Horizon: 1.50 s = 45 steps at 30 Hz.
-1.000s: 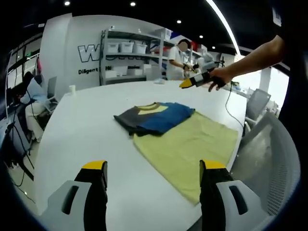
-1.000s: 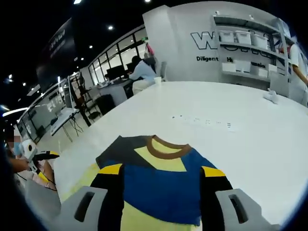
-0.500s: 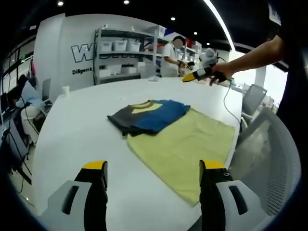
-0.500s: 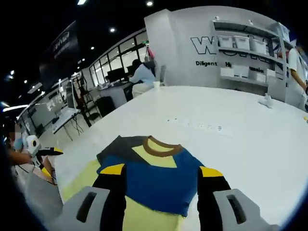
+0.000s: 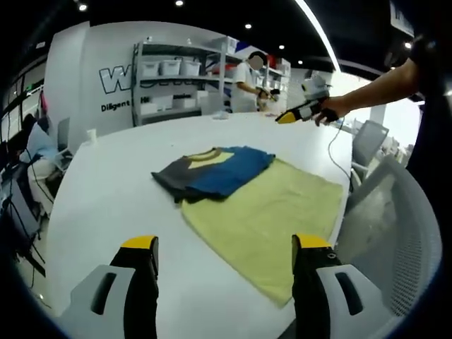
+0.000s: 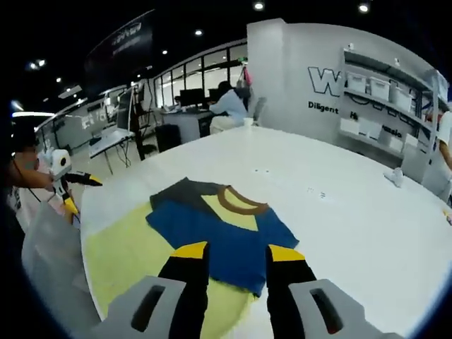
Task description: Fold the garment on the visible template until the final outline fits inside the template.
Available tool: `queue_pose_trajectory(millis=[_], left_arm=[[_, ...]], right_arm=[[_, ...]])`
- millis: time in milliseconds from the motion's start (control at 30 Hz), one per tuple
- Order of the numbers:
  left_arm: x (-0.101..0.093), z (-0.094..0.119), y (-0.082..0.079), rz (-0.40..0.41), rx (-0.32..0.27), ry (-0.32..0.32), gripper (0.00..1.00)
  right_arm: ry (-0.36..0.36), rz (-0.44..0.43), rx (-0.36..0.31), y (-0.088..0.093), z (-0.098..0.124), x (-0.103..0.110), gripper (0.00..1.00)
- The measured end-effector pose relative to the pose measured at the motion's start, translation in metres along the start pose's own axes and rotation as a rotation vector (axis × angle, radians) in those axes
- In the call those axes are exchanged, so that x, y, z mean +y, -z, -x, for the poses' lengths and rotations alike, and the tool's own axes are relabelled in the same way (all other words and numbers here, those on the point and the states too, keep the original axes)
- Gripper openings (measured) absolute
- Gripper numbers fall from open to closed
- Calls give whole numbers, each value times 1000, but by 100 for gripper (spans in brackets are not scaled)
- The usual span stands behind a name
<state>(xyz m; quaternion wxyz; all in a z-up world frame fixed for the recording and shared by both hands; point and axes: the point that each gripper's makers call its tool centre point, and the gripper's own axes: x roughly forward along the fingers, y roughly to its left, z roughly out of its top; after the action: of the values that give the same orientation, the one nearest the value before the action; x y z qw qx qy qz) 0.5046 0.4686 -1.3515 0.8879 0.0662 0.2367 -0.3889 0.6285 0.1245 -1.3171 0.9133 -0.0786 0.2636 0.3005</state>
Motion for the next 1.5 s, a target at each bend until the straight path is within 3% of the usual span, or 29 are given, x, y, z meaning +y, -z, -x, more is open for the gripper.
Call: queue_pose_trajectory(millis=[433,667,1000,1500], left_arm=[[-4,-2,4,-13,24,22,73],[-6,-4,6,-40,37,27,73],[-12,-6,15,-51,58,38,71],[-21,-3,32,-68,106,65,68]], right_arm=[[-23,-43,9,22,16,15,35],[-50,-9,27,35,27,27,42],[-79,24,98,69,44,36,41],[-154,27,155,100,56,68,40]])
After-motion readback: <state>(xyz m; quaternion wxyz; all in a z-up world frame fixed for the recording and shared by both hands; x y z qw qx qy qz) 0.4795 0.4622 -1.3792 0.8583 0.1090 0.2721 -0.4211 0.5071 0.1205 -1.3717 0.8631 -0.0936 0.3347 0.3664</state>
